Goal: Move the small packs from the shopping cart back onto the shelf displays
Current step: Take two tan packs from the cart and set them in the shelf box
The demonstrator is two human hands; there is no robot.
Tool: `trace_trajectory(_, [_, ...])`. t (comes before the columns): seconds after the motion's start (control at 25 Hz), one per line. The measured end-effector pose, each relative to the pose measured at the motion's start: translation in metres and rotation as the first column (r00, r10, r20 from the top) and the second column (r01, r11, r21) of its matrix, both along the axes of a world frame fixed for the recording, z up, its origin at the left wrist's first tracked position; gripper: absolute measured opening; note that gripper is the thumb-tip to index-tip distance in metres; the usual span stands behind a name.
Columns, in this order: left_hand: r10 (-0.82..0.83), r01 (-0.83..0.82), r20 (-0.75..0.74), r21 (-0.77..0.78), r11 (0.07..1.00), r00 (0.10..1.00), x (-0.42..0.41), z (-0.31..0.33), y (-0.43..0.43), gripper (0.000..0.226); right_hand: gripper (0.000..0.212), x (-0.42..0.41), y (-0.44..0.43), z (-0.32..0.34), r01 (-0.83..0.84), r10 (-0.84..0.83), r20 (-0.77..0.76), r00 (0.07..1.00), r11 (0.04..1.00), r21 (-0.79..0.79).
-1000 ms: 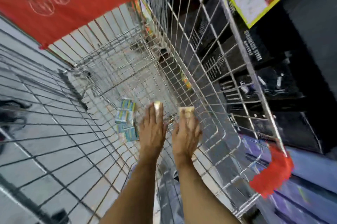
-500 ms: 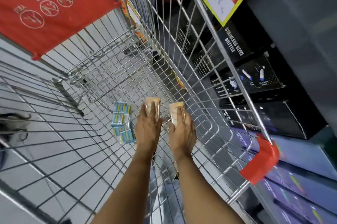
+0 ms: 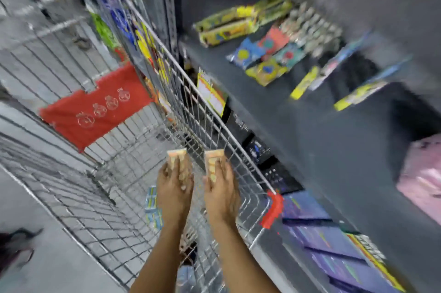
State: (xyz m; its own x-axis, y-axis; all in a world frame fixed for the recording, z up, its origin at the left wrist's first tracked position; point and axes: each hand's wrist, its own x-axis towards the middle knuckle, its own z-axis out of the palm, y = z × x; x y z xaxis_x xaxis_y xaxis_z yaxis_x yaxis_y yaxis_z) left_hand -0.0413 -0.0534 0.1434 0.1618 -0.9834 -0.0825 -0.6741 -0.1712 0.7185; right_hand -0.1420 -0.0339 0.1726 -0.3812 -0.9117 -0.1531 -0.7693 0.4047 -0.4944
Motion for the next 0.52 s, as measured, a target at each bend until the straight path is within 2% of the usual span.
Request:
trace_trajectory(0.12, [0.037, -0.04, -0.022, -0.112, 0.993, 0.999, 0.004, 0.06, -0.012, 0.056, 0.051, -0.005, -0.005, 0.058, -0.095, 0.094, -0.016, 0.995, 0.994, -0.055])
trace_trajectory(0.2, [0.038, -0.046, -0.047, -0.191, 0.981, 0.998, 0.003, 0.099, -0.021, 0.056, 0.052, -0.013, -0.007, 0.099, -0.119, 0.112, -0.053, 0.992, 0.98, -0.16])
trace_trajectory(0.32, [-0.023, 0.0, -0.063, -0.342, 0.94, 0.998, -0.018, 0.157, -0.028, 0.059, 0.052, -0.041, 0.0, 0.16, -0.074, 0.042, -0.102, 0.994, 0.94, -0.333])
trace_trajectory(0.52, [-0.21, 0.162, -0.06, -0.445, 0.881, 0.976, -0.101, 0.23, -0.022, 0.059, 0.055, -0.117, 0.022, 0.222, 0.058, -0.139, -0.162, 0.977, 0.902, -0.428])
